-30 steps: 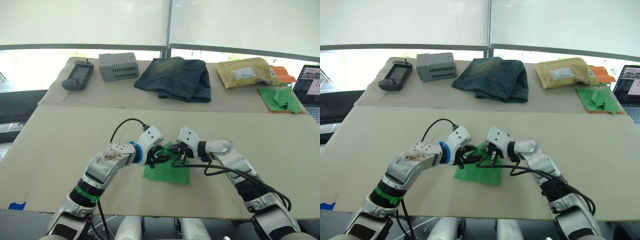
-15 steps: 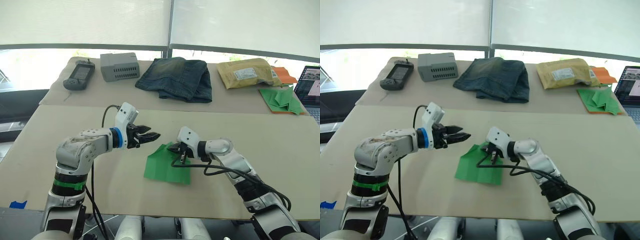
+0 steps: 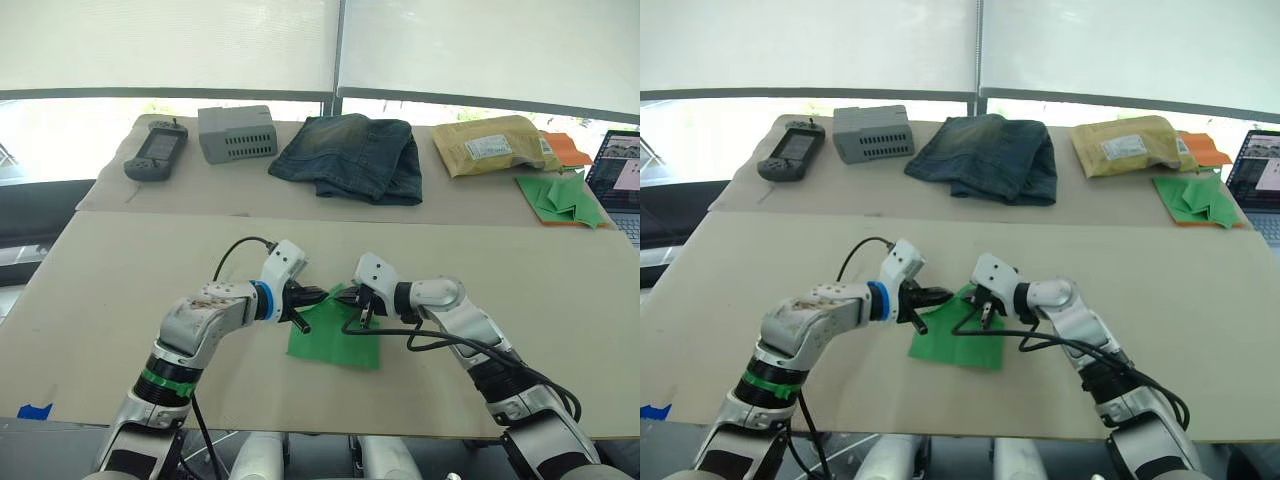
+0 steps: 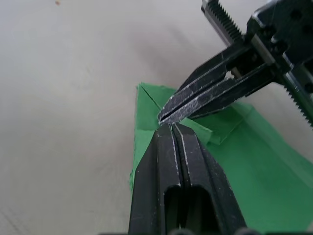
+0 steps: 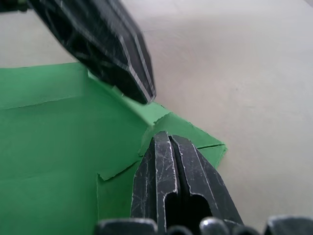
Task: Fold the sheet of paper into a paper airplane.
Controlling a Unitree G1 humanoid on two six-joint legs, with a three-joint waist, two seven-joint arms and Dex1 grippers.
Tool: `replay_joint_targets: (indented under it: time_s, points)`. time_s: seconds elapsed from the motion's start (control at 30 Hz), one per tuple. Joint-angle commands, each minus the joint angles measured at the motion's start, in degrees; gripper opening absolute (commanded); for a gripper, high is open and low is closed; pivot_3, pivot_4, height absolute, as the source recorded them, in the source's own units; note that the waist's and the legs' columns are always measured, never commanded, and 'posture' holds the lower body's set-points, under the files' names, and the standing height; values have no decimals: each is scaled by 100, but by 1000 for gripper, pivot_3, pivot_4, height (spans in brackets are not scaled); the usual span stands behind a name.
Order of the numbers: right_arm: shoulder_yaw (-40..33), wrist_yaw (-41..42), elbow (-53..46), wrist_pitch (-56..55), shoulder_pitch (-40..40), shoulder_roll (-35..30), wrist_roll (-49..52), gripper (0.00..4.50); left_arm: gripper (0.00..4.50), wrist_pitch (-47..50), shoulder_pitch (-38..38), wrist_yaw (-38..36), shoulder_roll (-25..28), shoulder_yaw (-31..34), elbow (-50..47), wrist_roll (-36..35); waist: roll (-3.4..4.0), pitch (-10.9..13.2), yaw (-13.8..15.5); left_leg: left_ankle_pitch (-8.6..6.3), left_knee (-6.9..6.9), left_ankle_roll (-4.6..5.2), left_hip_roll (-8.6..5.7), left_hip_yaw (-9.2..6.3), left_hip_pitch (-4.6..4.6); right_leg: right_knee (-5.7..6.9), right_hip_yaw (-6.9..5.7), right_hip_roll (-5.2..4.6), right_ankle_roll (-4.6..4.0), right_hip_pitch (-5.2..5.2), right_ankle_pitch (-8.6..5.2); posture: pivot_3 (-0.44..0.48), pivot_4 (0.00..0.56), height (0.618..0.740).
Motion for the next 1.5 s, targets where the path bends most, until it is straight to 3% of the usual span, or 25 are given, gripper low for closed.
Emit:
replay_joint_targets:
  time_s: [0.03, 0.3, 0.63, 0.9, 1.2, 1.5]
  points:
    - [-73, -67, -127, 92, 36, -67, -52, 0, 37, -275, 50, -74, 45, -144, 54, 171, 0, 0, 2, 0, 0, 0, 0, 0, -1, 0, 0, 0, 0, -1, 0, 0, 150, 728]
    - [-321, -185, -509, 206, 23, 167, 324, 0, 37, -275, 177, -38, -20, -114, 37, 181, 0, 0, 7, 0, 0, 0, 0, -2, -3, -1, 0, 0, 3, -1, -2, 0, 150, 728]
    - [-20, -478, 220, -54, 31, 429, -23, 0, 37, -279, 133, -15, -32, -30, 64, 175, 0, 0, 2, 0, 0, 0, 0, -1, -3, -1, 0, -2, 3, -1, -2, 0, 150, 728]
    - [-338, -931, 717, 22, -84, 360, -92, 0, 37, -272, 160, 0, -19, -3, 1, 151, 0, 0, 14, 0, 0, 0, 1, -2, 1, 0, 0, -2, 9, 2, -5, 0, 150, 728]
    - [-511, -570, 180, -428, 37, 435, 342, 0, 37, -323, 153, -13, -4, -11, 54, 183, 0, 0, 6, 0, 0, 0, 0, -1, -1, -1, 0, -2, 10, 1, -6, 0, 150, 728]
    - [-36, -434, 68, -405, 548, 411, 52, 0, 37, -342, 128, 61, -14, 67, 116, 226, 0, 0, -15, 0, 0, 0, 2, -4, 1, -1, 0, -1, 16, 1, -10, 0, 150, 728]
